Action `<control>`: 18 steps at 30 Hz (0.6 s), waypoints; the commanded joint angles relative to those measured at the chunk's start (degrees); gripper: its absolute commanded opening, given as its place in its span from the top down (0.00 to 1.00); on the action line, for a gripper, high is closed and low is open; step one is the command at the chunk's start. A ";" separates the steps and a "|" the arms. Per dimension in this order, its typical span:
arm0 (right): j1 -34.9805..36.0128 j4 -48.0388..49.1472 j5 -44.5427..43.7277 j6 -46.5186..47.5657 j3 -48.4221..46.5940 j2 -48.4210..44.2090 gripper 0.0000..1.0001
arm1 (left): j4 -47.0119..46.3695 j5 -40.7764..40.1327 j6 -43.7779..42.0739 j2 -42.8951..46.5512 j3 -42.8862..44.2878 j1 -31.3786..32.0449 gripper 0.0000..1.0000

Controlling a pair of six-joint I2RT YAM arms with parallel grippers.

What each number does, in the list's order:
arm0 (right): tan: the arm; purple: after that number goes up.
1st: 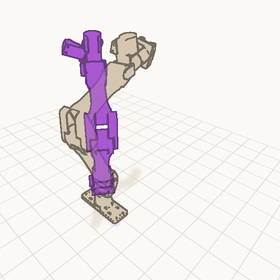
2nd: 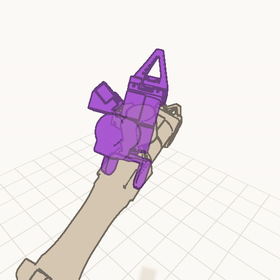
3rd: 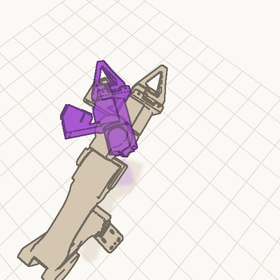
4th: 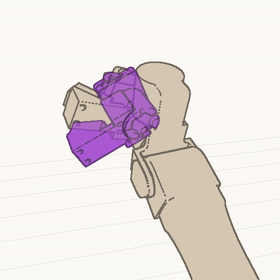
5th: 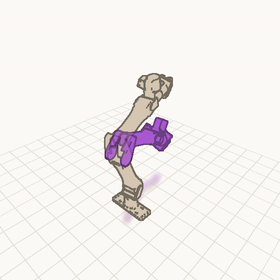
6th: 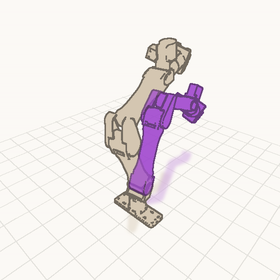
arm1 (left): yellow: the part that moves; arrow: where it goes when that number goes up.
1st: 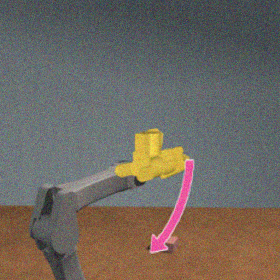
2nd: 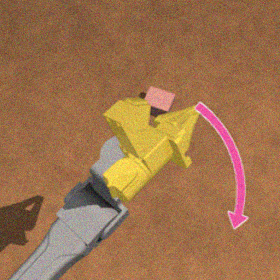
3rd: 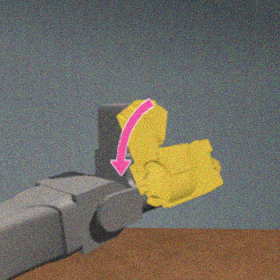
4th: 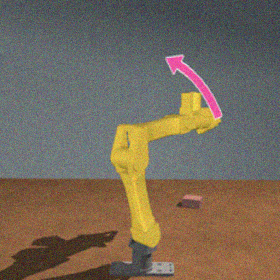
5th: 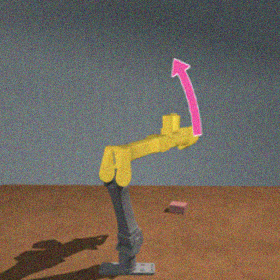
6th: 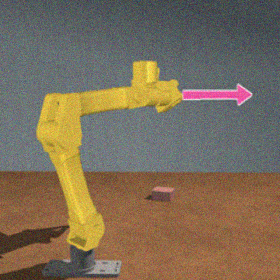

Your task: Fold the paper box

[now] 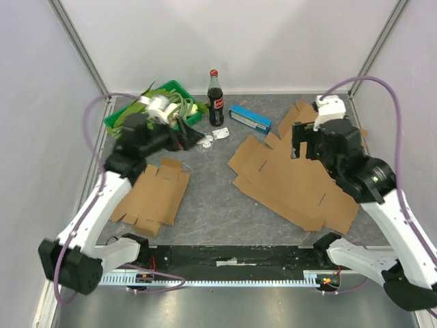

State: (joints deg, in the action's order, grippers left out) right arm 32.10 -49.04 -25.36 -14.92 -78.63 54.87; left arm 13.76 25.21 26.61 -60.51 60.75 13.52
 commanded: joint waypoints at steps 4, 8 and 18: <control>-0.36 3.15 3.48 -2.57 3.39 8.23 0.02 | -19.43 -5.78 27.38 -15.13 -14.33 23.27 0.13; -0.72 3.86 6.38 -3.27 3.13 9.11 0.02 | -37.11 -15.52 40.87 -21.66 -23.90 32.25 0.14; -0.63 3.86 5.68 -4.95 6.82 1.74 0.02 | -57.61 -25.03 63.90 -46.53 -22.70 44.05 0.24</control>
State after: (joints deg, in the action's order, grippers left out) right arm 31.64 -46.89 -19.31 -18.48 -73.12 60.38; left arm -31.07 6.90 76.97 -100.60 37.58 55.64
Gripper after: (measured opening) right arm 0.976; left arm 0.807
